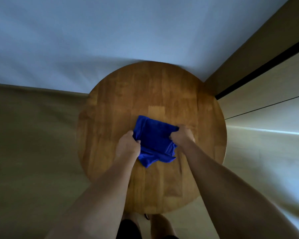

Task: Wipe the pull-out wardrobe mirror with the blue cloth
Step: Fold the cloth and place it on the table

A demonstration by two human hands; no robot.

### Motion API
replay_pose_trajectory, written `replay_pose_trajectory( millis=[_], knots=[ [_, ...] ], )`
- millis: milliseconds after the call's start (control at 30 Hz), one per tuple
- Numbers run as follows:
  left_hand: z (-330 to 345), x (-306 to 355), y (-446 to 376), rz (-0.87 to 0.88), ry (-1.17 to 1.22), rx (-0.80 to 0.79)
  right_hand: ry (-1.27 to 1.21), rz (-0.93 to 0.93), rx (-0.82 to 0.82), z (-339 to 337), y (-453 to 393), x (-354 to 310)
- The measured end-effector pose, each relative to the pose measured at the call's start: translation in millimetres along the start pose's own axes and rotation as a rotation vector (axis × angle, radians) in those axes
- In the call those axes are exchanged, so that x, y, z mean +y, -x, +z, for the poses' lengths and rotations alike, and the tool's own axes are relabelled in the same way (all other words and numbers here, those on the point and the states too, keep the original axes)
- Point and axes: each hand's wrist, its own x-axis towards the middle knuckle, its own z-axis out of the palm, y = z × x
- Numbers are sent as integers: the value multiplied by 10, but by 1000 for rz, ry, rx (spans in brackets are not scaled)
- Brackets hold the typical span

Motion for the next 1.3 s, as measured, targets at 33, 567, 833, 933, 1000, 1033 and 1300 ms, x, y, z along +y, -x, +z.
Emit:
replay_pose_trajectory(
  millis=[33,567,833,933,1000,1033,1300],
  knots=[
    [-14,29,46,45,-93,64,-25,-24,32,-48,6,8],
    [-323,845,624,-130,1028,-447,-531,-48,-94,-289,394,-301],
    [-427,681,559,-420,1122,-330,-614,-97,-440,-417,632,-375],
    [-548,653,522,-494,1161,-337,-482,-82,-745,-369,754,-461],
    [-612,643,484,-476,1151,-294,-487,-91,-714,-290,775,-451],
    [-628,629,469,-448,1152,-287,-511,-103,-590,-258,761,-420],
    [-823,571,531,-287,1351,-536,-737,5,-217,-409,617,-162]
  ],
)
